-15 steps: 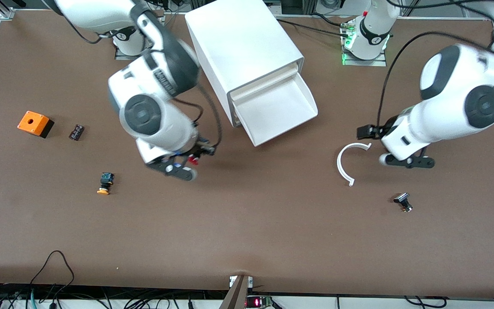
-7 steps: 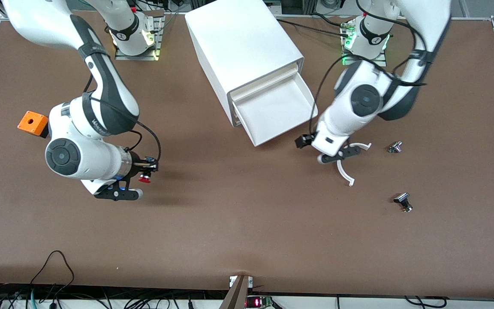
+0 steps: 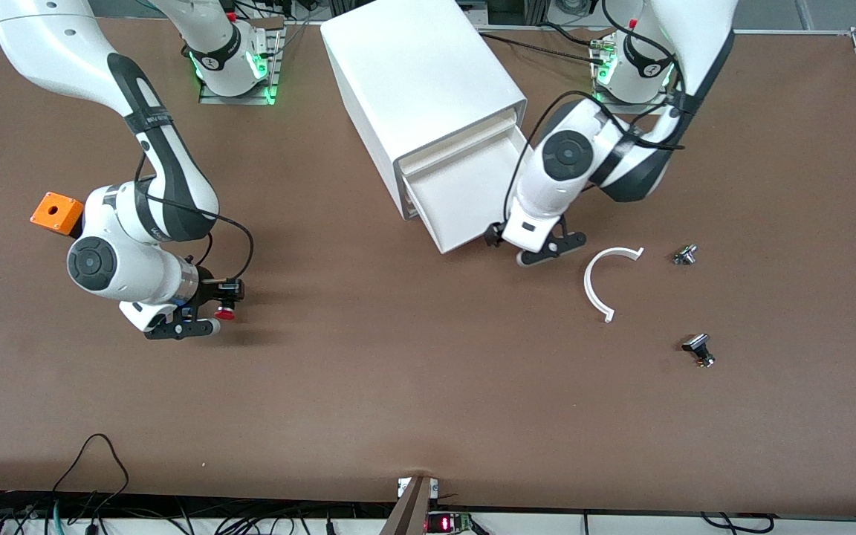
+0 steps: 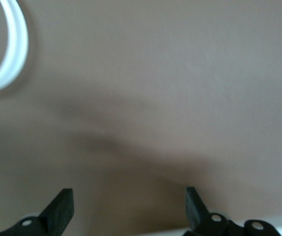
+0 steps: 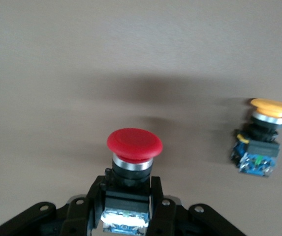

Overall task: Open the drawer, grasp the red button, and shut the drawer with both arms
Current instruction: 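Carry the red button with the right gripper while the left gripper closes the drawer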

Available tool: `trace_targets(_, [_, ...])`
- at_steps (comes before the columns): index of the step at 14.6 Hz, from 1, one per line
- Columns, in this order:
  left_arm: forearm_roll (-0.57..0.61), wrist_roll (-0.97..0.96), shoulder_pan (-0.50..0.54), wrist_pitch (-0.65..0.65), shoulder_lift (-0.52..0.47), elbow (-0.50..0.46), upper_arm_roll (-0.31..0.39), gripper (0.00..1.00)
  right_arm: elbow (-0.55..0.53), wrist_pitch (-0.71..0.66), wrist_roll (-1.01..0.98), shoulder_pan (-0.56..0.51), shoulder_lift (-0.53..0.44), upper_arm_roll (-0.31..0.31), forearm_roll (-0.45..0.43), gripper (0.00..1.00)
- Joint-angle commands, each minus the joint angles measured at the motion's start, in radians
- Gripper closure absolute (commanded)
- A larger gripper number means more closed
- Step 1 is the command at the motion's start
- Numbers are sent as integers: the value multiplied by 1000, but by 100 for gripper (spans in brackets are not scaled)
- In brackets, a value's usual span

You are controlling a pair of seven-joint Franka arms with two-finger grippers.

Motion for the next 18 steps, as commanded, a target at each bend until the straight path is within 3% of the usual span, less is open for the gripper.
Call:
trace_targets(1, [4,-24,-8,7,-3,-37,-28,1,-151,145,-81,-7,-50,-28,-1,100])
trace_targets(6, [-129,-14,3,2,-6,-67,-130,1,-200,214,-96,-10,-24,-38,0,100])
trace_targets(7, [-136,-14,3,2,-8,-75,-146,1,-199,214,-96,-21,-17,-38,0,91])
trace_targets(9, [-136,-19,4,1,-8,-95,-182,1,-197,216,-96,-36,-10,-38,0,50])
trace_targets(10, [-137,-22,3,-2,-5,-98,-198,1,-194,214,-96,-38,-4,-38,0,35])
trace_targets(13, [-148,-24,-2,-18,-5,-104,-216,1,-185,213,-96,-39,-6,-38,0,6])
trace_targets(14, [-156,-24,3,-19,-11,-101,-216,1,-176,210,-96,-39,-10,-38,-1,1])
trace_targets(18, [-141,-1,53,-57,-43,-42,-209,1,-101,170,-104,-38,-58,-35,-12,1])
